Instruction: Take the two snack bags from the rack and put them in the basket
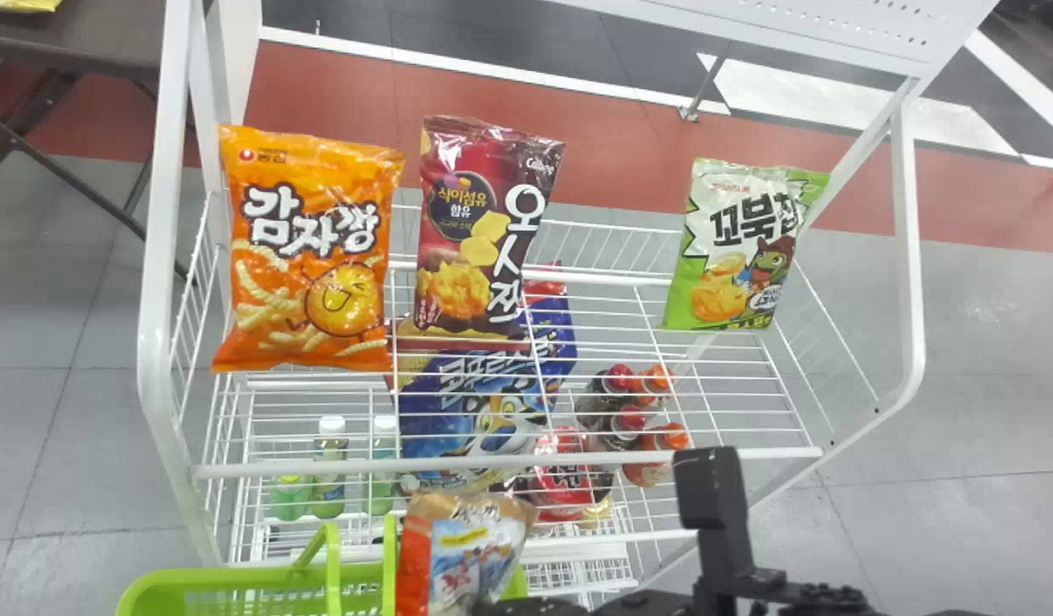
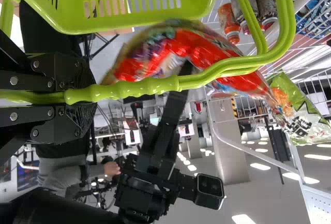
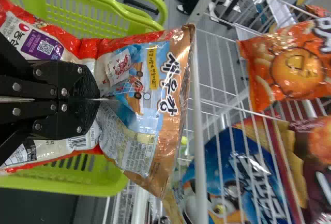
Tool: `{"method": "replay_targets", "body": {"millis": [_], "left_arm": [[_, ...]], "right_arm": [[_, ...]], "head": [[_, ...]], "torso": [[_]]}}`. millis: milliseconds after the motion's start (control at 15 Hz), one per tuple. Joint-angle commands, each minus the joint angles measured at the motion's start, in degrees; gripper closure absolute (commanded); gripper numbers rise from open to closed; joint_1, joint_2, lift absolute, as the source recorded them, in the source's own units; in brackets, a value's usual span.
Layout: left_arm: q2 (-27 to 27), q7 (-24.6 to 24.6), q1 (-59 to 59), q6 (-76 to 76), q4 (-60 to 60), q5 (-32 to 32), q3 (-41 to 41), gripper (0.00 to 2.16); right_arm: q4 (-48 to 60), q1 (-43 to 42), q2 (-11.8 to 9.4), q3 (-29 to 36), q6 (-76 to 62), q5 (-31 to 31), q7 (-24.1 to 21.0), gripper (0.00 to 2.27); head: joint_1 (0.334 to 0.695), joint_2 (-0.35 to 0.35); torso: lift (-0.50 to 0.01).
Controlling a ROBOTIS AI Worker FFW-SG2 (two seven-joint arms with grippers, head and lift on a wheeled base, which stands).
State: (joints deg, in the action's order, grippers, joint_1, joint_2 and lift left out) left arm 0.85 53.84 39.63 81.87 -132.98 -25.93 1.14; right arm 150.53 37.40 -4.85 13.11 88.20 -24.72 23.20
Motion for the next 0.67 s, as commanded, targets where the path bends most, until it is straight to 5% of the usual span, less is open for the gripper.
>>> {"method": "replay_targets", "body": {"millis": [0,467,533,600], "left_arm": [[0.03,-0.23,-0.70,0.01,0.00,0.00,-0.35,1.57],[0.12,-0.58,-1.84,2.12,0.00,0.00,-0.53,1.57],[0.21,-0.58,-1.93,2.47,0.00,0.00,-0.44,1.57],[0.21,-0.58,-1.93,2.65,0.00,0.00,-0.26,1.57]], "right_arm": [[-2.96,0.31,-0.16,-3.97,1.88,2.93,-0.61,2.04],[-15.44,-4.97,-0.68,-15.22,1.88,8.46,-2.98,2.04],[-16.14,-5.84,-0.60,-15.92,1.88,9.34,-3.25,1.84],[-16.14,-6.37,-0.68,-16.01,1.88,9.52,-4.56,1.01]], "head": [[0.695,-0.350],[0.695,-0.350],[0.695,-0.350],[0.695,-0.350]], "torso": [[-0.010],[-0.010],[-0.010],[-0.010]]}}
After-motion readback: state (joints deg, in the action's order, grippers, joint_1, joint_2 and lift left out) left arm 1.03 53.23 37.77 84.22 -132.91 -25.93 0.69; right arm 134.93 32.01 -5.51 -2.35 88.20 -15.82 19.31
